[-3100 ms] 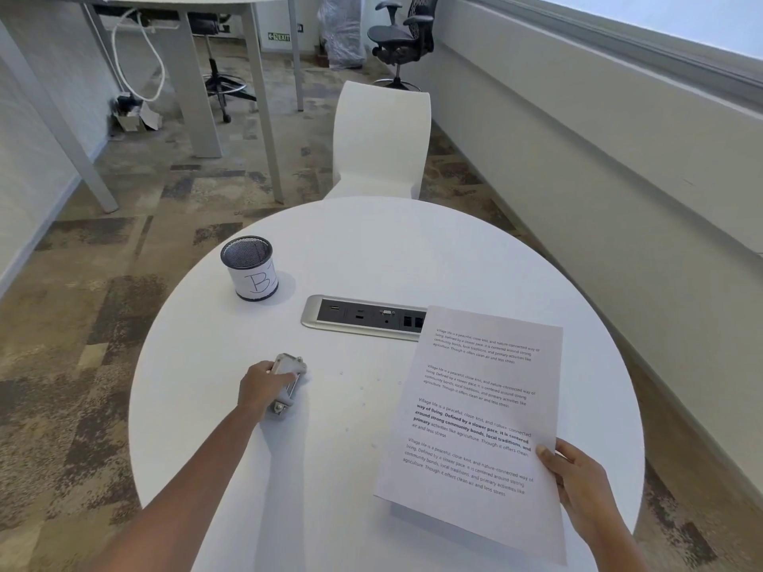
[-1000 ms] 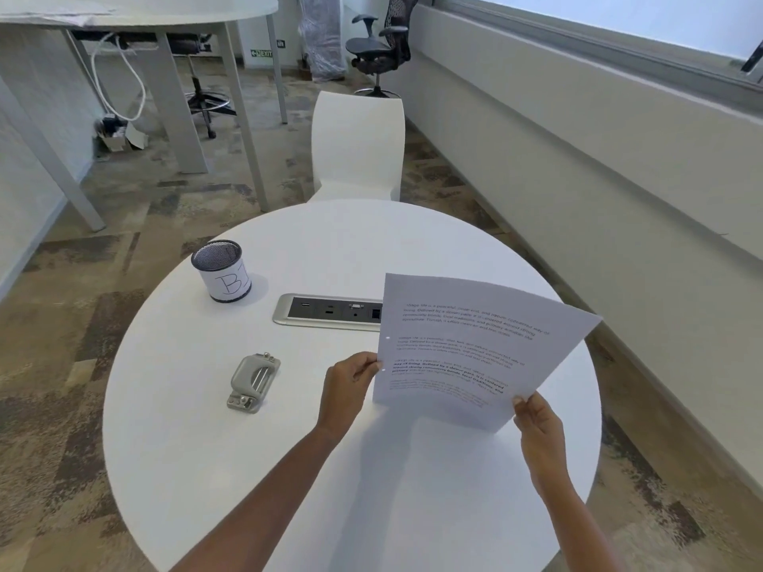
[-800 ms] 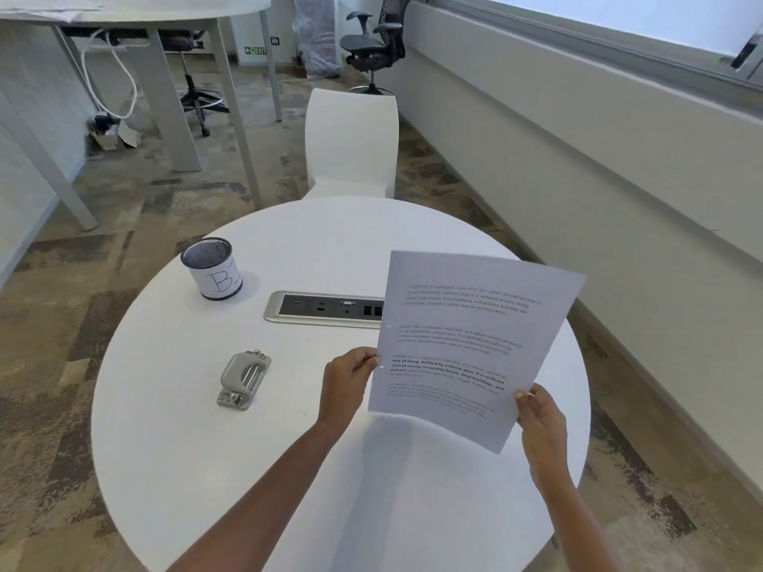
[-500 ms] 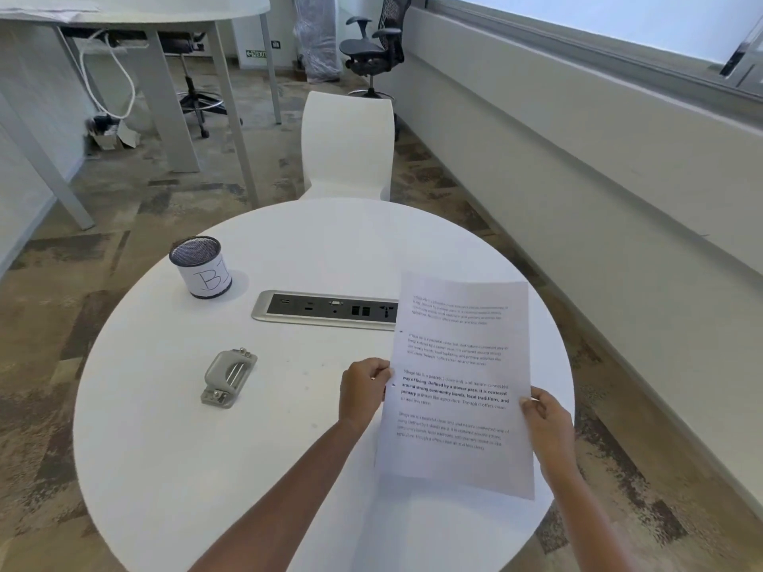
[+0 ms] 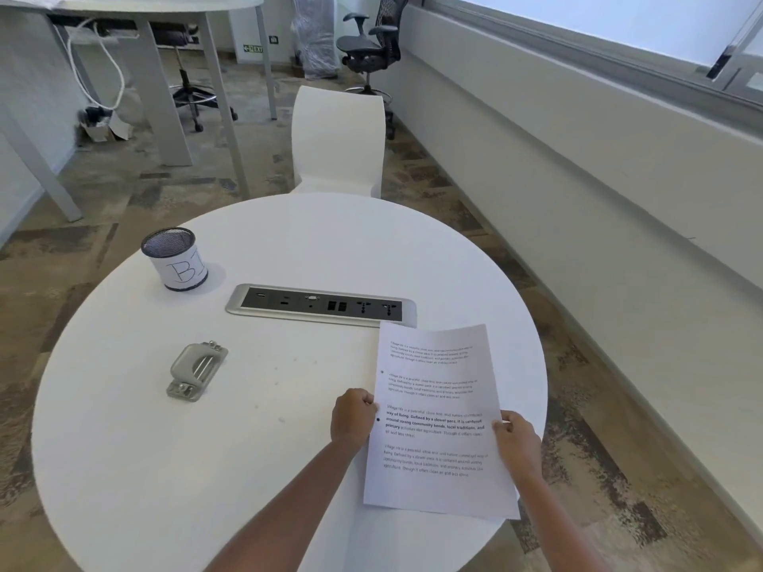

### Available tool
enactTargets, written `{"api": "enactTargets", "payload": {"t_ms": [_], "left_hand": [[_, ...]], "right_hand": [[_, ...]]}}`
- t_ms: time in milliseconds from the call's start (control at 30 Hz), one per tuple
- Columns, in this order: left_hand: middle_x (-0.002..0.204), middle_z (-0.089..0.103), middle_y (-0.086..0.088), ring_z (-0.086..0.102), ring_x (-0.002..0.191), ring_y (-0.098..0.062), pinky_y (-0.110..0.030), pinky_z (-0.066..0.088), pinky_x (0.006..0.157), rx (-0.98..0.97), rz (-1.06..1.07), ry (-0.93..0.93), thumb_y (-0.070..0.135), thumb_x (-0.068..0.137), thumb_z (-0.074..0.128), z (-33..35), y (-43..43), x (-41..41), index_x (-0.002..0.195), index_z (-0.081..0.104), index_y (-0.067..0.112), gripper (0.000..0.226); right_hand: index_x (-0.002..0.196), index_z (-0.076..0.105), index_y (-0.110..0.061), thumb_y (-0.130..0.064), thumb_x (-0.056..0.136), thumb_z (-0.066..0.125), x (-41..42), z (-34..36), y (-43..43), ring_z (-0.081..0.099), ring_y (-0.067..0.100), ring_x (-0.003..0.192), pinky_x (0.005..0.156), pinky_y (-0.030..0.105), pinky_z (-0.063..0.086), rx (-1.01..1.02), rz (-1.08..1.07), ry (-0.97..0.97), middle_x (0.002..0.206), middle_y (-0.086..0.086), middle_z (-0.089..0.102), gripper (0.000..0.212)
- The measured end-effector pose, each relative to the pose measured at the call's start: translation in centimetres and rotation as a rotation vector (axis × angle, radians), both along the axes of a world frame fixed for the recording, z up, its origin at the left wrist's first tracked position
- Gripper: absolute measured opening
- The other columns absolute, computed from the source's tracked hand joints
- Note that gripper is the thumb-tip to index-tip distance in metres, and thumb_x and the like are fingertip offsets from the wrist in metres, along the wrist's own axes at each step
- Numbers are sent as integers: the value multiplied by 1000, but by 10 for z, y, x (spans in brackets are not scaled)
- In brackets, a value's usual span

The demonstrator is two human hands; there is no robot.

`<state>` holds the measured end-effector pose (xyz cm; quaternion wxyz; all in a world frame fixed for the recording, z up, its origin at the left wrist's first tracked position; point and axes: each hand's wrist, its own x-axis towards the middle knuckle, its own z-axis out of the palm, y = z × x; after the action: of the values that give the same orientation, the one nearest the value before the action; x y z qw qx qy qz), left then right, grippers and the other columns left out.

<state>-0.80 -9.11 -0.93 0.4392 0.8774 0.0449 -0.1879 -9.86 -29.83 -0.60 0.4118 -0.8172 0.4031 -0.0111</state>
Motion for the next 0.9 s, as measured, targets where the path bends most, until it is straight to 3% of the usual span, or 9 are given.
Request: {"api": "enactTargets", "payload": {"t_ms": [100, 200, 333, 400, 567, 667, 767, 833, 900], "left_hand": [[101, 70, -18, 64, 91, -30, -29, 48, 79, 33, 13, 4, 4, 86, 56, 1, 0, -2, 98, 65, -1, 16], [109, 68, -15, 62, 102, -29, -29, 48, 84, 72, 5, -10, 6, 86, 56, 1, 1, -5, 106, 62, 2, 21], [118, 62, -16, 58, 110, -30, -31, 46, 90, 159, -44, -54, 9, 88, 54, 4, 6, -10, 117, 56, 4, 30], [120, 60, -13, 57, 111, -28, -32, 45, 92, 216, -74, -105, 10, 90, 51, 6, 11, -13, 120, 53, 6, 31], [115, 57, -2, 60, 99, -18, -27, 51, 75, 465, -163, -395, 12, 87, 53, 12, 41, -21, 120, 54, 18, 33], [77, 68, 0, 64, 60, -15, -19, 49, 45, 585, -300, -562, 11, 44, 86, 18, 70, -25, 86, 73, 17, 45], [80, 72, -3, 68, 64, -19, -19, 52, 51, 664, -309, -624, 9, 37, 86, 9, 101, -20, 84, 75, 13, 49], [89, 73, -9, 71, 78, -24, -25, 56, 60, 694, -310, -638, 8, 49, 81, 5, 121, -17, 90, 74, 11, 42], [97, 73, -13, 71, 87, -28, -29, 57, 66, 727, -298, -602, 13, 69, 57, 5, 143, -14, 96, 73, 9, 31]], "right_hand": [[105, 61, 4, -6, 92, 46, -5, -8, -3, 60, 32, 83, 67, 32, 43, -21, 6, 25, 92, 19, 65, 22], [97, 62, 8, -3, 90, 46, -11, -12, -2, 55, 30, 71, 63, 32, 41, -63, 0, 17, 78, 17, 61, 21], [123, 51, 7, -3, 89, 50, -15, -9, 2, 55, 40, 104, 84, 42, 47, -143, -36, -13, 117, 26, 58, 35], [126, 49, 4, -4, 89, 51, -15, -7, 4, 52, 39, 109, 90, 45, 46, -193, -30, -45, 123, 27, 52, 38], [118, 56, 2, -1, 89, 50, -13, -3, 27, 56, 35, 100, 87, 45, 48, -244, 57, -167, 112, 26, 57, 30], [110, 62, -1, 0, 90, 49, -12, -6, 51, 57, 28, 89, 81, 36, 47, -202, 130, -205, 101, 20, 59, 24], [100, 66, -1, 5, 86, 52, -7, -11, 80, 59, 28, 84, 79, 31, 43, -158, 177, -245, 92, 16, 60, 21], [96, 68, -1, 7, 84, 54, -1, -13, 100, 60, 30, 85, 79, 30, 44, -136, 221, -256, 90, 16, 61, 20], [93, 68, 0, 8, 83, 55, 7, -15, 119, 60, 28, 86, 75, 19, 42, -137, 273, -260, 90, 15, 62, 19]]}}
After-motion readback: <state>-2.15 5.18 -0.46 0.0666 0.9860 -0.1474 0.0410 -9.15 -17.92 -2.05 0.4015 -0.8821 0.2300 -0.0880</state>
